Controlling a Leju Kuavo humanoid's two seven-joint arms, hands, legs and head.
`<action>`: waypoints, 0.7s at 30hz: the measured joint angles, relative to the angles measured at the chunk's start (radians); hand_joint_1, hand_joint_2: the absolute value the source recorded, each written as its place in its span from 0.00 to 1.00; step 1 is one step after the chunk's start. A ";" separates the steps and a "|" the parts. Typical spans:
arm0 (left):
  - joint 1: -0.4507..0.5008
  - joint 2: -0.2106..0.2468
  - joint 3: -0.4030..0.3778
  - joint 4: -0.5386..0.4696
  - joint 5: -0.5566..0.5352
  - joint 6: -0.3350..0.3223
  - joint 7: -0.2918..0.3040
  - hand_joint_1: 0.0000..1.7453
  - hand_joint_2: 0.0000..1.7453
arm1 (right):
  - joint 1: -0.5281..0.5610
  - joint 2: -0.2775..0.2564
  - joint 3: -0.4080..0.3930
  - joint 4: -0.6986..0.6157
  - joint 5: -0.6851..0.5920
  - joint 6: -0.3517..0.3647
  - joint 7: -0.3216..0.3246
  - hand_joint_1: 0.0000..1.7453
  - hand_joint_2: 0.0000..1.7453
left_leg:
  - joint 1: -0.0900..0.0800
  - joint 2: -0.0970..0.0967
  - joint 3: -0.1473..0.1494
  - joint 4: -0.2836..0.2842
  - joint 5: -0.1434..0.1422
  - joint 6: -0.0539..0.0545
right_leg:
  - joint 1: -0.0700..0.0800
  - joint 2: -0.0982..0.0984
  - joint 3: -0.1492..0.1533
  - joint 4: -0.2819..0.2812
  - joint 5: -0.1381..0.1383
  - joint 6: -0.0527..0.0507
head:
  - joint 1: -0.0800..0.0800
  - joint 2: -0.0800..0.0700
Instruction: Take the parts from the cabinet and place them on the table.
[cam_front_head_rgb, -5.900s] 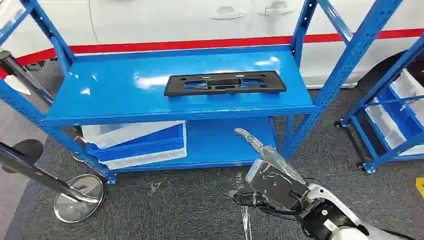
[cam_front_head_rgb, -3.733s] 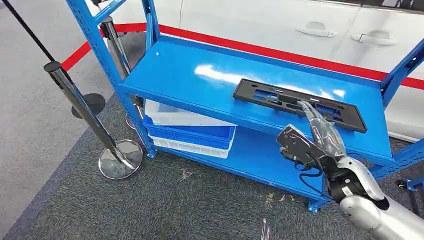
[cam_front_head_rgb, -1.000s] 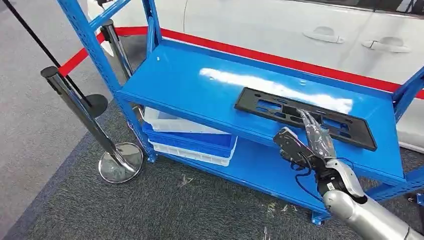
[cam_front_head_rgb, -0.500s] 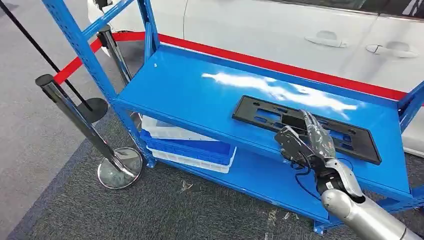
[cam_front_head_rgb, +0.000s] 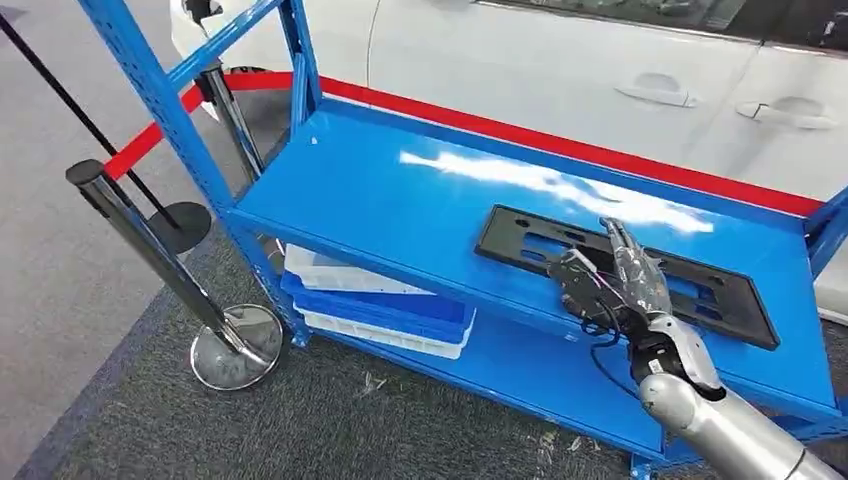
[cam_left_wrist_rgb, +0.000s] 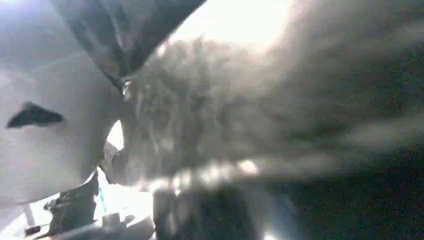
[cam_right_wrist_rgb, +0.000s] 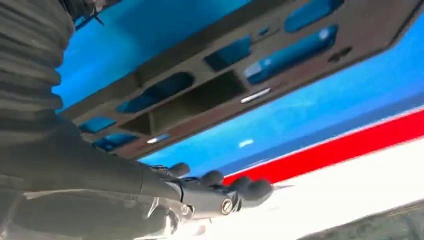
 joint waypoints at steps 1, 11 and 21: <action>0.001 0.000 0.000 0.000 0.000 -0.001 0.000 0.00 0.00 | -0.001 0.000 0.000 0.010 0.004 0.013 -0.004 0.00 1.00 | 0.000 0.000 0.010 -0.007 -0.002 0.003 | -0.001 -0.002 -0.002 0.025 -0.012 0.003 | 0.004 0.000; 0.000 0.000 -0.002 0.000 0.020 0.031 -0.045 0.00 0.00 | 0.018 -0.020 0.038 0.105 0.027 0.144 0.038 0.00 1.00 | -0.010 -0.005 0.061 0.001 -0.054 0.001 | 0.012 -0.001 -0.094 0.030 0.092 -0.007 | 0.007 0.000; 0.000 0.005 -0.002 0.000 0.029 0.037 -0.056 0.00 0.00 | 0.012 -0.040 0.060 0.103 0.009 0.171 0.074 0.00 1.00 | -0.007 -0.001 0.073 -0.016 -0.058 0.003 | 0.014 0.004 -0.076 0.012 0.074 -0.021 | 0.005 0.000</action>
